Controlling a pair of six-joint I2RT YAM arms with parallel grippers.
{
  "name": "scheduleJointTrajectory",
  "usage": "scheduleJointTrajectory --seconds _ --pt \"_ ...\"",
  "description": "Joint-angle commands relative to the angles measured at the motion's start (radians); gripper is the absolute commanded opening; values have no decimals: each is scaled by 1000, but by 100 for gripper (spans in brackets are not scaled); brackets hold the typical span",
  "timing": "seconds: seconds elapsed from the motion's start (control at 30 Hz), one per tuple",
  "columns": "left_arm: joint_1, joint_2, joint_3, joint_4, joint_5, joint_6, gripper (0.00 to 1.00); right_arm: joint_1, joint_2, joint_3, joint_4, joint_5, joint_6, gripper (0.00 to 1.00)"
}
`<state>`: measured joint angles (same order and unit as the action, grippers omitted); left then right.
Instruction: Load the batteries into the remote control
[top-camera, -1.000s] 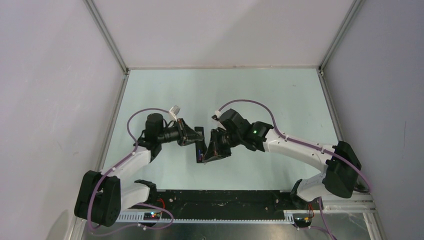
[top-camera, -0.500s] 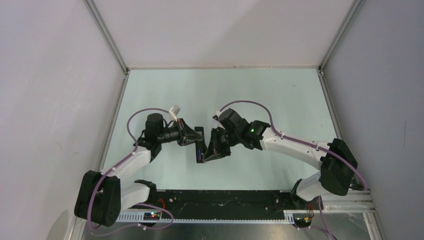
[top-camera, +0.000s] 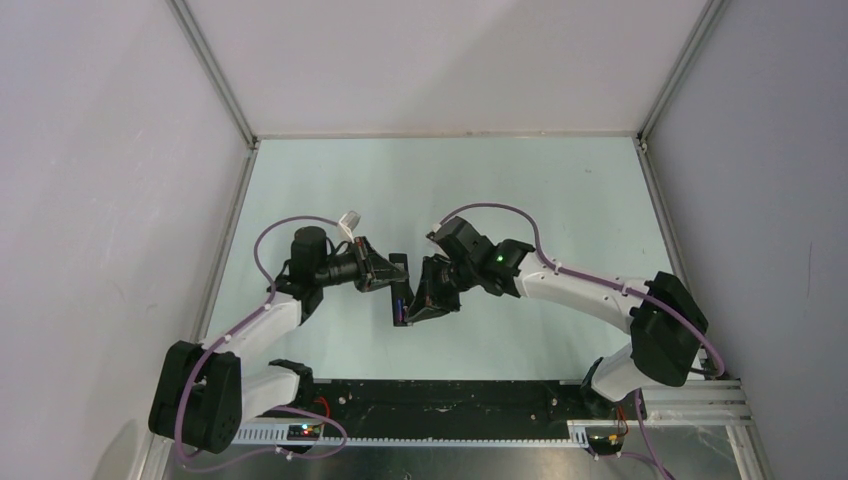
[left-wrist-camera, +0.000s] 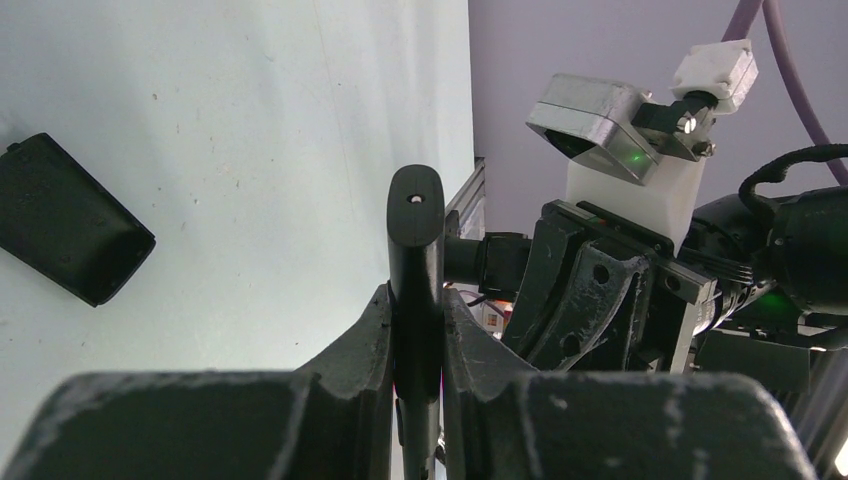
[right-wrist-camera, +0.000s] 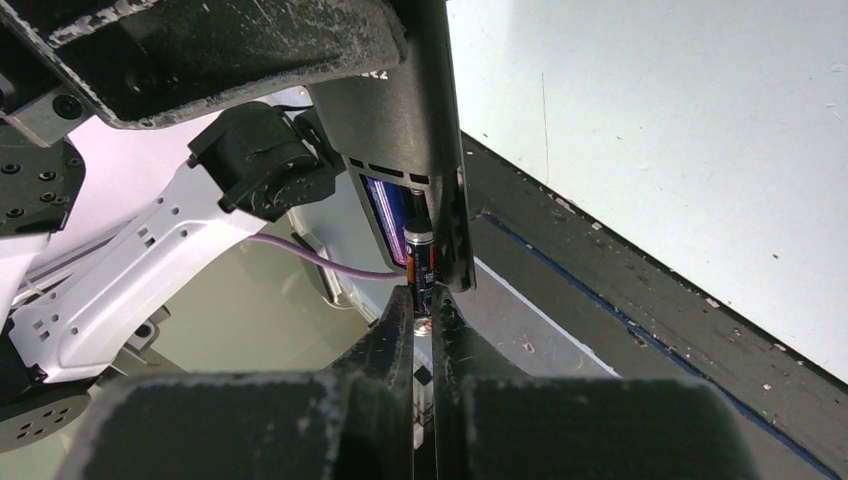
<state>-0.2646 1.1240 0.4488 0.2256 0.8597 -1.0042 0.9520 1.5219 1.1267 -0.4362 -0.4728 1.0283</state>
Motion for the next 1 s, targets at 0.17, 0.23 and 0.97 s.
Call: scheduleJointTrajectory --seconds 0.17,0.23,0.97 --pt "-6 -7 34 29 18 23 0 -5 24 5 -1 -17 34 7" --pt "-7 -6 33 29 18 24 0 -7 24 5 -4 -10 39 8" --pt "6 54 30 29 0 -33 0 -15 -31 4 -15 29 35 42"
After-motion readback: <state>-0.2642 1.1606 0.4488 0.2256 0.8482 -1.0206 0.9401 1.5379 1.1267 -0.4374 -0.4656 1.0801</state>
